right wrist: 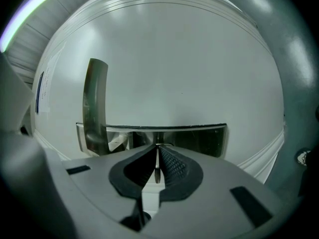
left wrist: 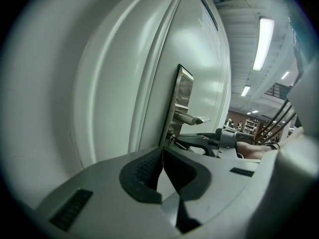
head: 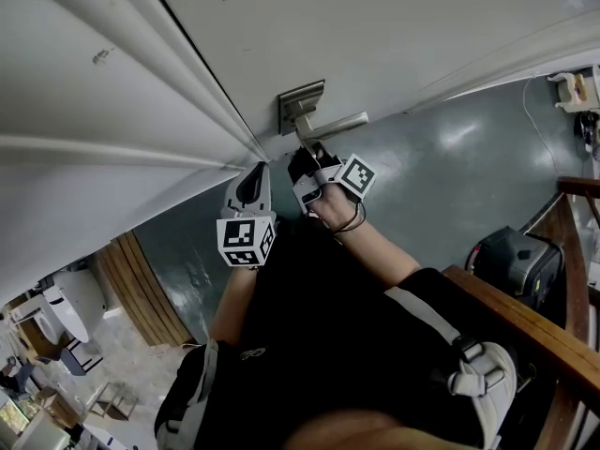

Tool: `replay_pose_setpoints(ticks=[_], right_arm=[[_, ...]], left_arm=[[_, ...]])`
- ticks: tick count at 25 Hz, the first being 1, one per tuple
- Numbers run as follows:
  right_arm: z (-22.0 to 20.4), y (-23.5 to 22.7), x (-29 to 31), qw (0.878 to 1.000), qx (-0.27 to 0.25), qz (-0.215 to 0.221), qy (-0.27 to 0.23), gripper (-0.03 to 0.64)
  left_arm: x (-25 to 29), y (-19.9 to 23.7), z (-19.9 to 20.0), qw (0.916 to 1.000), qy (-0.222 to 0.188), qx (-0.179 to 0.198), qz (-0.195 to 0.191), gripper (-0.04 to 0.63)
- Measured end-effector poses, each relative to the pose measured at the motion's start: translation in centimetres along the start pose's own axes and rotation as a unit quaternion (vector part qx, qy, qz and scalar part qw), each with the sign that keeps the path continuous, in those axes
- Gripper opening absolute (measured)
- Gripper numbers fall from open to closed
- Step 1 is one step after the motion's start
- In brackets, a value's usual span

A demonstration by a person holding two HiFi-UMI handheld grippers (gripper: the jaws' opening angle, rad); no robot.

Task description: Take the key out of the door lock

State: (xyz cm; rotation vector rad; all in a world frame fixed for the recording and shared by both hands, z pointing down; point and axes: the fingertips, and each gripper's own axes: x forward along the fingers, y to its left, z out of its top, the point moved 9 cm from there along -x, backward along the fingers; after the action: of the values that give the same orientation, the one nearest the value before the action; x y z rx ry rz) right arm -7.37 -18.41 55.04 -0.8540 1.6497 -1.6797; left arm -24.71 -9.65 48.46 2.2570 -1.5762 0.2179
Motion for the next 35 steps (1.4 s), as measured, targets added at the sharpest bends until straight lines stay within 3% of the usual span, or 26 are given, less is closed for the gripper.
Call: replay_pose_setpoints(ticks=[12, 35], right_arm=[[-0.3, -0.3, -1.1, 1.0, -0.02, 0.01, 0.001, 0.029], [-1.0, -0.4, -2.8, 0.999, -0.037, 0.01, -0.022, 0.029]], left_arm=[[0.0, 1.1, 0.3, 1.0, -0.003, -0.001, 0.007, 0.025], [0.9, 0.6, 0.3, 0.9991, 0.003, 0.006, -0.041, 0.025]])
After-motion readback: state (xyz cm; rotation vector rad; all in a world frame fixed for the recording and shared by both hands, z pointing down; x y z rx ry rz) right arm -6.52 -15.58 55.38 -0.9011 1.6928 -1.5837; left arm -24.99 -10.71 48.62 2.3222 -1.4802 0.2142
